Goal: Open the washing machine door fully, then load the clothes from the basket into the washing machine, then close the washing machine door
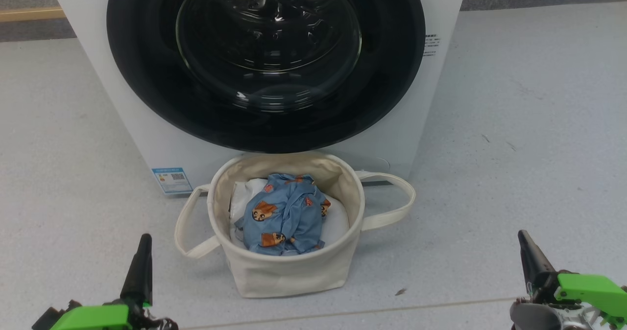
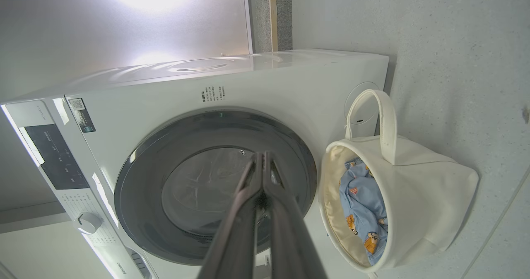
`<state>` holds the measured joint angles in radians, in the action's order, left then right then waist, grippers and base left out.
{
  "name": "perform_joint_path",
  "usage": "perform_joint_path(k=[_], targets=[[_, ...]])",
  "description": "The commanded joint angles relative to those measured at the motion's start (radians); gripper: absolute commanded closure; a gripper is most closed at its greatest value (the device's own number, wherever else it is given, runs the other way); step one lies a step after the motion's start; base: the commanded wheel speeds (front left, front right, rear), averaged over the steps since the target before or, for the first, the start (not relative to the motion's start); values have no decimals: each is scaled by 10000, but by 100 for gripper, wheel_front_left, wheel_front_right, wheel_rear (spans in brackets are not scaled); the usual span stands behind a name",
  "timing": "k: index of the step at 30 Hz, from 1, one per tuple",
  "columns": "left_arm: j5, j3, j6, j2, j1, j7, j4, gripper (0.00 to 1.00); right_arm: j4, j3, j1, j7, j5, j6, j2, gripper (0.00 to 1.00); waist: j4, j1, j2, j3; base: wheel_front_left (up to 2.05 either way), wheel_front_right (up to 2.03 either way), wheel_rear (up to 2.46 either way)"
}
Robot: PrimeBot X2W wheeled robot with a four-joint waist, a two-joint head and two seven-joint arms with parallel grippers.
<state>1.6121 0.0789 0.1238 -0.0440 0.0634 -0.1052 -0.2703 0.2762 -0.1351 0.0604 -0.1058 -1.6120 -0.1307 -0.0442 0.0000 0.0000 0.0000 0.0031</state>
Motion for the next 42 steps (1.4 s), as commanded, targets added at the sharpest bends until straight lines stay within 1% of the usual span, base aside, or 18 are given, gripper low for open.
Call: perform_joint_path(k=[1,42], targets=[[-39,353,69,-67,446,-83,253,100,-314,203,476,-83,42,0,-61,100,0,0,0,0,0,0,0],[-42,357,69,-65,446,-87,253,100,-314,202,476,-83,43,0,-61,100,0,0,0,0,0,0,0]])
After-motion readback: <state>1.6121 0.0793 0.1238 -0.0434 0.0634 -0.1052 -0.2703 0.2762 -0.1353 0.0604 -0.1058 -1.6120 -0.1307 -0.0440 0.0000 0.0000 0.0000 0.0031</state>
